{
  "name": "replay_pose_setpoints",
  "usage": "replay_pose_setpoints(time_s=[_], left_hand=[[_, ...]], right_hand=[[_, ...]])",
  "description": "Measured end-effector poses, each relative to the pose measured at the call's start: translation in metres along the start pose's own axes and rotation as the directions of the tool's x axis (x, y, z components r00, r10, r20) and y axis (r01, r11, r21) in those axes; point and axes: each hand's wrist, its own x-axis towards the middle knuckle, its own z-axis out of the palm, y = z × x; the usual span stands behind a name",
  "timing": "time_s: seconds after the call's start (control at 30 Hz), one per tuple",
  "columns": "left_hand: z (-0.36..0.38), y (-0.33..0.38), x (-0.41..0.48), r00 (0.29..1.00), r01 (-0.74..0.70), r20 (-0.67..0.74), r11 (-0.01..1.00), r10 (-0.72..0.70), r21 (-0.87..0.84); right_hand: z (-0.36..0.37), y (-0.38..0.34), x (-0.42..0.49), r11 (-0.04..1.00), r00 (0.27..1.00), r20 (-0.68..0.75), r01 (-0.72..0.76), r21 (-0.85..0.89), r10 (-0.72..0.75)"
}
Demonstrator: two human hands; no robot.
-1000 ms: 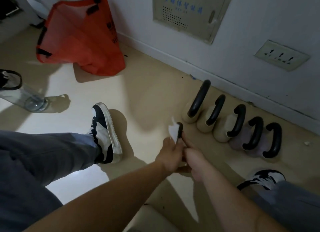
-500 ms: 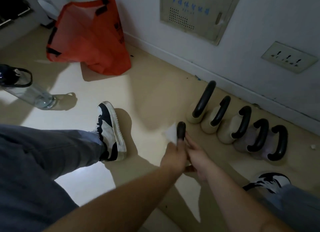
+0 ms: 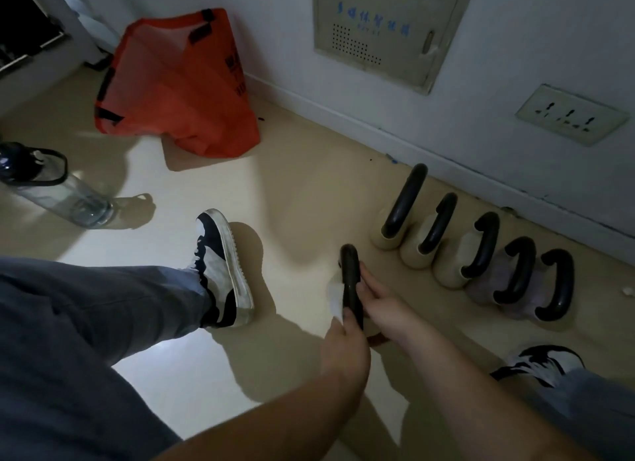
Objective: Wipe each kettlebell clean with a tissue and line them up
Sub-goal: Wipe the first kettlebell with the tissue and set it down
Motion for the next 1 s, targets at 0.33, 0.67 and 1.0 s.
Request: replay_pose_setpoints(time_s=[0.33,0.67,1.0], left_hand=[[-0.017,0.065,0.057,0.992,0.053,0.119,0.982,-0.032,-0.180],[-0.018,0.058,0.046,0.992,0.048,0.118,0.992,-0.035,-0.113],[-0.033,0.001,0.035,0.990,0.028,0.135,0.998,-0.035,0.054]], right_hand=[[0.000,0.004,-0.005,0.995,0.986,-0.135,0.102,0.000,-0.101],[0.002,0.004,-0.007,0.987,0.964,-0.212,0.159,-0.008,-0.158],[-0.003,0.003,-0.002,0.980,0.972,-0.131,0.184,-0.079,-0.193]])
